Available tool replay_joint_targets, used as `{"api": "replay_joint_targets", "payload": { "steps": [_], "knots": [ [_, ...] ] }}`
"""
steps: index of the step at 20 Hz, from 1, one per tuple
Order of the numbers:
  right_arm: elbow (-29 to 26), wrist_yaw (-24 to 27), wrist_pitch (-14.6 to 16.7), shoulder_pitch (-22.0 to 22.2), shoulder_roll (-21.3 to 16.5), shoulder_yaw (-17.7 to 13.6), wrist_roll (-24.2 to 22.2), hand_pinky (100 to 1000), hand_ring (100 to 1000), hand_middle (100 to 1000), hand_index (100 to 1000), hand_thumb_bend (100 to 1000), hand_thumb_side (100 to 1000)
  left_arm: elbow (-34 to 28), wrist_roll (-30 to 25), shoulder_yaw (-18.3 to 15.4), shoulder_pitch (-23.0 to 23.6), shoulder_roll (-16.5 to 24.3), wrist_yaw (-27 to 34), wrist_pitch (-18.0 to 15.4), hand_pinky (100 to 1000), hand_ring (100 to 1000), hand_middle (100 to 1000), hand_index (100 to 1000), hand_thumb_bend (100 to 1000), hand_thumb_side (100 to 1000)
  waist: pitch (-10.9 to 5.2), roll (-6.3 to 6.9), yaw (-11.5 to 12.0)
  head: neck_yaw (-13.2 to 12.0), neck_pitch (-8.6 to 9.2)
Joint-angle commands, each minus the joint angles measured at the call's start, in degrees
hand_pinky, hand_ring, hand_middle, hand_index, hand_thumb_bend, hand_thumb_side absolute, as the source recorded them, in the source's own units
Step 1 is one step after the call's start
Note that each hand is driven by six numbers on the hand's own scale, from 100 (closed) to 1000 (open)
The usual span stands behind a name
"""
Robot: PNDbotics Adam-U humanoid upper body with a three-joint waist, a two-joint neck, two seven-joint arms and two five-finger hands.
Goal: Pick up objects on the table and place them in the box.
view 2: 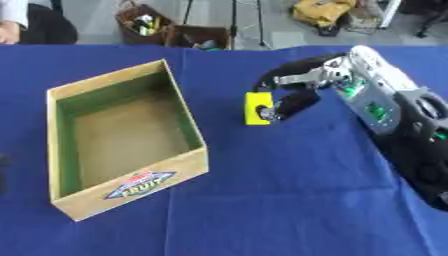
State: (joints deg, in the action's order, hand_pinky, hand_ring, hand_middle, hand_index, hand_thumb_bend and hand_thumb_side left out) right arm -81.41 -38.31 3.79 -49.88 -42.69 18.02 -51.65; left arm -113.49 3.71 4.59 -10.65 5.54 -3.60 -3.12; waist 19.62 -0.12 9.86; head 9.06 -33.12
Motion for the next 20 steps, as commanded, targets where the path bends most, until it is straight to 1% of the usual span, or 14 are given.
{"api": "replay_joint_targets", "payload": {
  "steps": [1,3,5,9,12,20],
  "knots": [
    [0.06,-1.10,0.08,-1.11,-1.27,-0.38,0.99,874,930,987,1000,100,773,-0.98,-0.18,0.20,-0.49,0.61,-0.31,-0.05,238,505,460,619,100,995,-0.88,0.06,0.04,0.24,0.58],
    [0.26,-1.94,0.02,-1.18,-1.14,-0.24,1.90,873,929,987,1000,100,769,-0.98,-0.20,0.21,-0.51,0.57,-0.33,-0.05,238,505,460,619,100,995,-0.81,0.07,0.08,0.32,0.63],
    [0.45,-3.15,-0.04,-1.23,-1.06,-0.15,2.99,871,928,985,1000,100,744,-0.97,-0.22,0.22,-0.50,0.53,-0.37,-0.05,238,505,460,619,100,996,-0.69,0.08,0.15,0.35,0.69],
    [0.95,-4.70,0.28,-1.17,-0.91,0.15,4.36,869,926,982,1000,100,750,-0.99,-0.29,0.24,-0.53,0.47,-0.42,-0.07,238,505,460,618,100,999,-0.49,0.07,0.22,0.40,0.89],
    [0.76,-5.27,0.24,-1.18,-1.02,-0.20,5.20,870,927,983,1000,100,742,-0.99,-0.29,0.19,-0.51,0.44,-0.49,-0.07,237,505,460,618,100,1000,-0.33,0.05,0.24,0.33,1.02],
    [2.01,-7.78,-0.11,-1.85,-0.72,-0.43,6.60,870,932,982,1000,100,785,-1.00,-0.46,0.27,-0.51,0.30,-0.75,-0.15,236,505,460,618,100,1000,0.43,0.13,0.40,0.59,1.76]
  ]
}}
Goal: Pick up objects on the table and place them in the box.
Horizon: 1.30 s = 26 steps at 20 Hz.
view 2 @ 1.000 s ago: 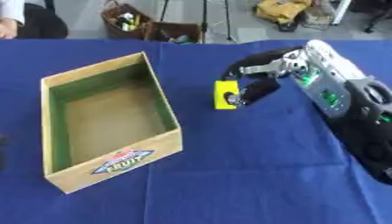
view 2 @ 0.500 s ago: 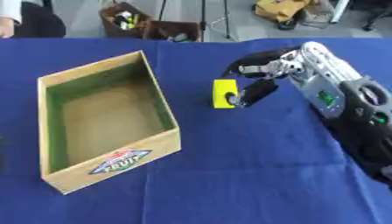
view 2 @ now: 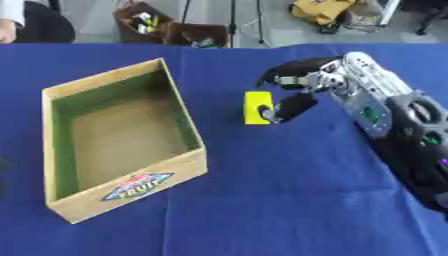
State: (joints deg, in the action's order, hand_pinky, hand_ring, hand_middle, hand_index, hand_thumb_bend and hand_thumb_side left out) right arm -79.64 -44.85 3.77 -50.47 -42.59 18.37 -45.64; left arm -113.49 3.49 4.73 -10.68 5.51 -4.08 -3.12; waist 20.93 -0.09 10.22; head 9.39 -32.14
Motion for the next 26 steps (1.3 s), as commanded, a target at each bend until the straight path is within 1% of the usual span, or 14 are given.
{"api": "replay_joint_targets", "payload": {
  "steps": [1,5,11,19,20,25,26],
  "knots": [
    [0.55,-1.66,-0.09,-1.36,-0.70,-0.87,0.88,869,931,982,1000,100,785,-1.00,-0.27,0.15,-0.47,0.30,-0.33,-0.16,236,505,460,618,100,1000,-0.77,0.14,0.09,0.30,0.88],
    [1.34,-2.55,0.27,-1.59,-0.51,-0.91,1.72,870,931,981,1000,100,801,-1.03,-0.38,0.20,-0.44,0.20,-0.58,-0.23,235,505,460,617,100,1000,-0.14,0.30,0.12,0.48,1.21],
    [2.15,-3.12,0.77,-1.77,-0.42,-0.69,1.62,873,934,983,1000,109,824,-1.09,-0.50,0.26,-0.53,0.09,-0.83,-0.33,235,506,460,617,100,1000,0.48,0.46,0.29,0.66,1.39],
    [3.25,-4.10,1.22,-2.02,-0.21,-0.68,2.07,873,933,983,1000,113,829,-1.10,-0.58,0.32,-0.59,0.04,-0.90,-0.39,234,506,460,617,100,1000,0.75,0.47,0.52,0.82,1.65],
    [3.46,-4.40,1.24,-2.12,-0.18,-0.60,2.11,873,934,984,1000,126,830,-1.10,-0.61,0.35,-0.61,0.02,-0.91,-0.39,234,506,460,616,100,1000,0.86,0.47,0.63,0.95,1.79],
    [4.35,-5.58,1.82,-2.41,0.17,-0.26,2.45,869,933,976,1000,129,850,-1.10,-0.67,0.38,-0.67,-0.04,-0.96,-0.42,234,506,460,616,100,1000,1.11,0.50,0.88,1.16,1.92],
    [4.32,-5.65,1.97,-2.45,0.21,-0.21,2.57,868,932,970,1000,112,846,-1.10,-0.68,0.39,-0.67,-0.05,-0.97,-0.42,234,506,460,616,100,1000,1.14,0.50,0.86,1.18,1.87]
  ]
}}
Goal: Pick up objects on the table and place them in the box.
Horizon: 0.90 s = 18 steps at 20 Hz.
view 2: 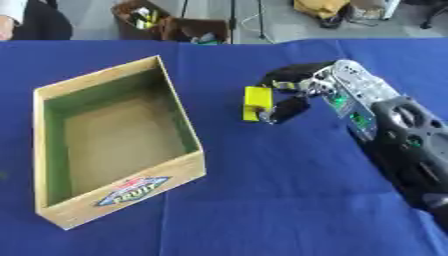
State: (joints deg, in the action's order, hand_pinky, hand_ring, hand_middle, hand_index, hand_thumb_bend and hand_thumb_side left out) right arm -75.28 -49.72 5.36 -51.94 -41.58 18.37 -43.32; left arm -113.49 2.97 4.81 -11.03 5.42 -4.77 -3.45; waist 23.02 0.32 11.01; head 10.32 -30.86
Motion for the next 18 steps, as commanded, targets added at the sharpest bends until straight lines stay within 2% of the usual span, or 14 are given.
{"api": "replay_joint_targets", "payload": {
  "steps": [1,3,7,11,13,18],
  "knots": [
    [-0.15,-0.80,0.53,-1.00,-0.77,-0.17,0.40,868,929,960,1000,103,847,-1.10,-0.17,0.31,-0.33,0.03,-0.29,-0.09,234,506,460,616,100,1000,-0.92,0.09,0.04,0.27,0.54],
    [-0.61,-0.63,0.89,-1.03,-0.77,-0.05,0.69,868,926,936,1000,100,838,-1.10,-0.16,0.29,-0.31,0.04,-0.32,-0.07,234,506,460,616,100,1000,-0.91,0.07,-0.01,0.25,0.44],
    [-1.14,0.37,1.46,-1.18,-0.75,0.14,0.93,862,910,837,910,100,816,-1.07,-0.21,0.33,-0.32,0.02,-0.36,-0.02,234,506,460,615,100,1000,-0.91,-0.01,-0.07,0.25,0.45],
    [-0.76,0.84,1.32,-1.52,-0.54,0.03,1.24,849,885,718,828,100,762,-1.06,-0.21,0.30,-0.31,0.01,-0.41,0.00,234,506,460,615,100,1000,-0.92,-0.03,-0.02,0.32,0.52],
    [-0.61,0.95,1.18,-1.56,-0.44,-0.06,1.78,839,860,640,754,100,712,-1.04,-0.22,0.30,-0.30,-0.02,-0.44,0.01,235,507,461,614,100,1000,-0.88,-0.03,-0.05,0.34,0.54],
    [-0.37,1.80,0.47,-1.52,-0.33,-0.21,3.65,822,827,564,650,100,631,-1.00,-0.23,0.29,-0.31,-0.06,-0.49,0.04,235,507,461,614,100,1000,-0.82,-0.05,-0.16,0.35,0.45]
  ]
}}
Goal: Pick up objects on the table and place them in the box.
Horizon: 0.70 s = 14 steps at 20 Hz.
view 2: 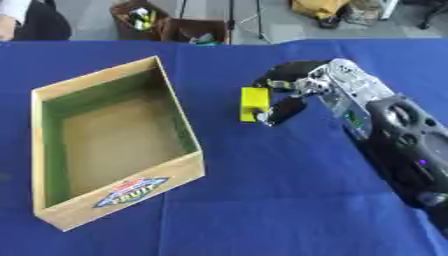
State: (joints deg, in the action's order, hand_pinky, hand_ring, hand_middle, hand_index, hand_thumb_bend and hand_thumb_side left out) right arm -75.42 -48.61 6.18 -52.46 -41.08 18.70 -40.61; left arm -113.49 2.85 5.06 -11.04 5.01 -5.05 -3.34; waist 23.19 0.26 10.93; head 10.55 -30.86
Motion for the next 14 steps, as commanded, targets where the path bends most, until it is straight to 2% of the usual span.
{"api": "replay_joint_targets", "payload": {
  "steps": [1,9,14],
  "knots": [
    [-0.20,0.95,-0.51,-1.00,-0.81,-0.55,1.25,820,822,553,639,100,613,-0.98,-0.12,0.04,-0.29,0.34,-0.23,-0.06,235,507,461,614,100,1000,-0.99,-0.01,-0.10,0.11,0.43],
    [-0.74,2.67,-2.99,-1.16,-0.87,-0.99,3.42,796,773,482,556,100,443,-0.87,-0.15,0.03,-0.28,0.37,-0.24,0.02,236,507,461,614,100,1000,-1.28,-0.12,-0.36,0.05,0.41],
    [-1.47,3.60,-4.68,-1.28,-0.83,-1.38,4.23,791,759,467,535,100,418,-0.81,-0.19,-0.01,-0.24,0.41,-0.19,0.13,236,508,461,614,100,1000,-1.61,-0.15,-0.48,0.06,0.37]
  ]
}}
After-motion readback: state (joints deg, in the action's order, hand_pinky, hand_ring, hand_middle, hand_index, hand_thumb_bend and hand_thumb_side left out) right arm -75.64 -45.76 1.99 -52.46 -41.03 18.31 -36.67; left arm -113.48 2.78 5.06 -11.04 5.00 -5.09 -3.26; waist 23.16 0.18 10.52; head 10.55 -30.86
